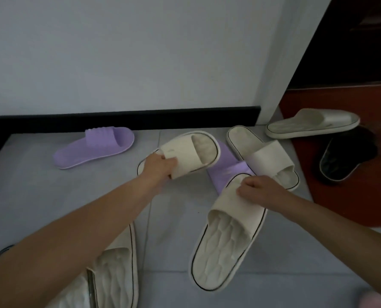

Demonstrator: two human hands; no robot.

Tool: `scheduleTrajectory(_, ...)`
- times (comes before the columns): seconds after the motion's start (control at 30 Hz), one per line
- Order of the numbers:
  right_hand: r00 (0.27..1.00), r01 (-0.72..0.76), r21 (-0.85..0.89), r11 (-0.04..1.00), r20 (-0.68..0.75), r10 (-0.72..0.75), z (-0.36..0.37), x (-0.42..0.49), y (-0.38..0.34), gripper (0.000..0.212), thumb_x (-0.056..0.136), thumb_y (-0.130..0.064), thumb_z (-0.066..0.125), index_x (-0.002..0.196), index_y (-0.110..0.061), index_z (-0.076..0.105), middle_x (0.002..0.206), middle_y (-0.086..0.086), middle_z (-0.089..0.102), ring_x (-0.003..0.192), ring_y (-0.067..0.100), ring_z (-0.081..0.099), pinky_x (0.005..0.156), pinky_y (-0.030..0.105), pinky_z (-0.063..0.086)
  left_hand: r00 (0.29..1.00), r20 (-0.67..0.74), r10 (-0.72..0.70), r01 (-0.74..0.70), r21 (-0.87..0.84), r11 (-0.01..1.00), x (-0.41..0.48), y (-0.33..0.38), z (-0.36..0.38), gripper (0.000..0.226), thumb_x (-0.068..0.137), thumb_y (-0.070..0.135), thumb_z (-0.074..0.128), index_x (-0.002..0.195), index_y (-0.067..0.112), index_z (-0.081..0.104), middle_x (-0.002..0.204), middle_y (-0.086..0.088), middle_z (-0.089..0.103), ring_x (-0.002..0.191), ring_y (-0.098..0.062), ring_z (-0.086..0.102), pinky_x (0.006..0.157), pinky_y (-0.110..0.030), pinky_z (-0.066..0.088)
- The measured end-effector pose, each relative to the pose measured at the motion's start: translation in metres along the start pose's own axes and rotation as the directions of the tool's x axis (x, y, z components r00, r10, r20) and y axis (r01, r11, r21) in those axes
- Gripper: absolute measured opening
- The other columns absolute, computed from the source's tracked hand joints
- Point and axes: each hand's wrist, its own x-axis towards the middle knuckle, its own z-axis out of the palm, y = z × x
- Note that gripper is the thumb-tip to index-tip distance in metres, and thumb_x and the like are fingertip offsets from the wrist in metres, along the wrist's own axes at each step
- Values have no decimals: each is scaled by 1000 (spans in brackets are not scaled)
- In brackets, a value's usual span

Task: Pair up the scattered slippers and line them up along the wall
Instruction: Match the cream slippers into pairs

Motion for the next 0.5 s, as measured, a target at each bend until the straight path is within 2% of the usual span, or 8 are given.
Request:
scheduleTrajectory(0.03, 1000, 6, 3, 1000, 24, -6, -1, -2, 2, 46, 85, -19, 58, 46, -19, 33, 49, -8, 32, 52, 8, 32, 51, 26, 25, 996, 55, -73, 84, -226, 971, -19, 2, 5, 7, 90, 0, 53, 95, 1, 57, 88, -11, 64, 85, -27, 64, 71, -38, 56)
scheduleTrajectory(0.07, 998, 13, -8, 1000, 63, -13, -2, -4, 5, 46, 84, -21, 58, 45, -20, 34, 48, -9, 33, 52, 7, 32, 52, 26, 26, 988, 109, -113, 145, -364, 920, -39, 1, 9, 8, 90, -1, 51, 96, 2, 56, 92, -11, 66, 86, -24, 65, 67, -37, 58)
scheduleTrajectory(0.2, 964, 19, -95, 995, 265, 7, 4, -22, 23, 44, 82, -25, 60, 44, -24, 39, 44, -13, 35, 45, 2, 32, 48, 20, 27, 941, 176, -288, 337, -525, 782, -115, -39, 20, 20, 92, -4, 46, 108, -3, 58, 103, -17, 68, 89, -24, 65, 67, -34, 58)
scheduleTrajectory(0.33, 905, 71, -215, 974, 425, 28, 33, -40, 39, 41, 82, -26, 59, 44, -23, 44, 42, -11, 40, 44, 2, 37, 49, 18, 31, 841, 184, -508, 518, -541, 662, -160, -85, 23, 22, 91, -6, 44, 109, -4, 57, 96, -19, 66, 82, -25, 64, 60, -35, 59)
scheduleTrajectory(0.4, 884, 126, -285, 950, 467, 23, 49, -44, 44, 40, 82, -27, 57, 48, -19, 37, 49, -6, 37, 53, 9, 39, 57, 27, 34, 794, 206, -572, 584, -520, 623, -170, -97, 22, 20, 93, 0, 44, 110, -2, 54, 96, -18, 65, 83, -24, 62, 64, -36, 58)
scheduleTrajectory(0.5, 856, 193, -388, 901, 515, 38, 63, -45, 49, 38, 85, -30, 54, 54, -18, 36, 61, 0, 43, 67, 19, 44, 64, 31, 36, 748, 250, -615, 663, -334, 670, -177, -111, 18, 11, 94, 11, 46, 100, 4, 52, 93, -14, 66, 84, -21, 63, 74, -33, 51)
